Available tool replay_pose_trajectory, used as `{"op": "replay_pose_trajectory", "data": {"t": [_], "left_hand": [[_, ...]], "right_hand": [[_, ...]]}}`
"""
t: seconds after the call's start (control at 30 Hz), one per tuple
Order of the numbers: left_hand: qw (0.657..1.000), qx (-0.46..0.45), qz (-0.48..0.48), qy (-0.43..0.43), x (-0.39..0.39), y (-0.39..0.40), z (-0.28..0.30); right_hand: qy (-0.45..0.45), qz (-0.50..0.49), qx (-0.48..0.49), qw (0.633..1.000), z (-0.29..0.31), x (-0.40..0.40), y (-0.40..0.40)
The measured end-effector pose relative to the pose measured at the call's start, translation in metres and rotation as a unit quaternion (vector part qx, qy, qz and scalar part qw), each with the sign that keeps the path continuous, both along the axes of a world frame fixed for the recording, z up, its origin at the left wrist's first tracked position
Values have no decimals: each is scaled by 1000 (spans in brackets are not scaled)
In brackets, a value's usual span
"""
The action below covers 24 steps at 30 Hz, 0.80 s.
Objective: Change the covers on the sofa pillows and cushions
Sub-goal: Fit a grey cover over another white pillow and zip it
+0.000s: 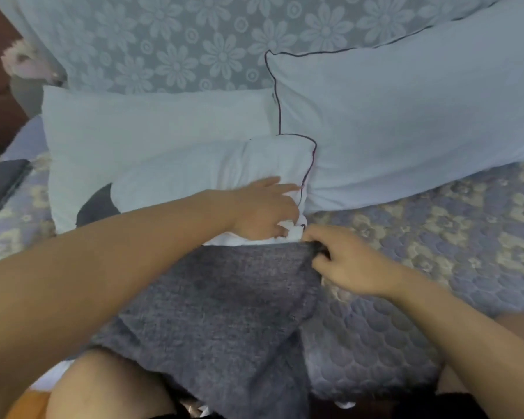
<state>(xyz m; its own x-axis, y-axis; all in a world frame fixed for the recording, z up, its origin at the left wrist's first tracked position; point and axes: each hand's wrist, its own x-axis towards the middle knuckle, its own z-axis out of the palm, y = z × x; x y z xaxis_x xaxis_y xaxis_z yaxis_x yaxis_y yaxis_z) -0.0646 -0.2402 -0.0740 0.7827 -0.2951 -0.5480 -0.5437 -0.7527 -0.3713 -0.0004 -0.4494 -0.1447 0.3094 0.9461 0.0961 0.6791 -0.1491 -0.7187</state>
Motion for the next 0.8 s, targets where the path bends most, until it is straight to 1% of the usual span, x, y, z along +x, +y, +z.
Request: {"op": "replay_pose_trajectory", "data": {"t": [0.03, 0.07, 0.1, 0.13, 0.17, 0.23, 0.27, 0.3, 0.33, 0.4, 0.43, 0.53, 0.57, 0.6, 0.67, 0.7, 0.8], "left_hand": [[1000, -25, 8, -12, 7, -6, -3], [999, -32, 18, -28, 12, -16, -5], [996, -60, 44, -57, 8, -30, -10], [990, -87, 44, -101, 0, -42, -12], [981, -116, 43, -152, -12, -52, -15], [943, -213, 115, -230, -45, -67, -15], [924, -247, 166, -242, -65, -69, -16], [909, -263, 208, -248, -87, -70, -19], [901, -259, 248, -243, -111, -71, -24], [897, -232, 293, -237, -143, -72, -32], [891, -233, 313, -233, -148, -70, -34], [849, -316, 371, -202, -135, -57, -24], [849, -326, 373, -183, -128, -48, -24], [863, -310, 358, -178, -121, -39, -27], [905, -234, 306, -180, -108, -26, -38], [916, -207, 300, -170, -100, -21, -40], [927, -173, 301, -142, -67, -20, -35]], "right_hand": [[40, -12, -15, 999, -5, 1, -4], [76, -21, -35, 996, -14, 2, -6], [103, -27, -58, 993, -23, 3, -8], [120, -35, -76, 989, -30, 2, -9], [131, -42, -83, 987, -34, 2, -9], [147, -51, -68, 986, -35, 3, -10], [144, -50, -60, 986, -35, 2, -11], [136, -45, -60, 988, -34, -2, -13], [129, -41, -71, 988, -35, -7, -16], [121, -36, -103, 987, -41, -25, -23], [115, -29, -120, 986, -44, -38, -26], [82, 11, -126, 989, -56, -83, -37], [62, 19, -118, 991, -56, -97, -41], [41, 25, -108, 993, -56, -108, -44], [30, 20, -93, 995, -56, -119, -48], [50, 9, -93, 994, -54, -121, -48], [148, -17, -116, 982, -55, -129, -45]]}}
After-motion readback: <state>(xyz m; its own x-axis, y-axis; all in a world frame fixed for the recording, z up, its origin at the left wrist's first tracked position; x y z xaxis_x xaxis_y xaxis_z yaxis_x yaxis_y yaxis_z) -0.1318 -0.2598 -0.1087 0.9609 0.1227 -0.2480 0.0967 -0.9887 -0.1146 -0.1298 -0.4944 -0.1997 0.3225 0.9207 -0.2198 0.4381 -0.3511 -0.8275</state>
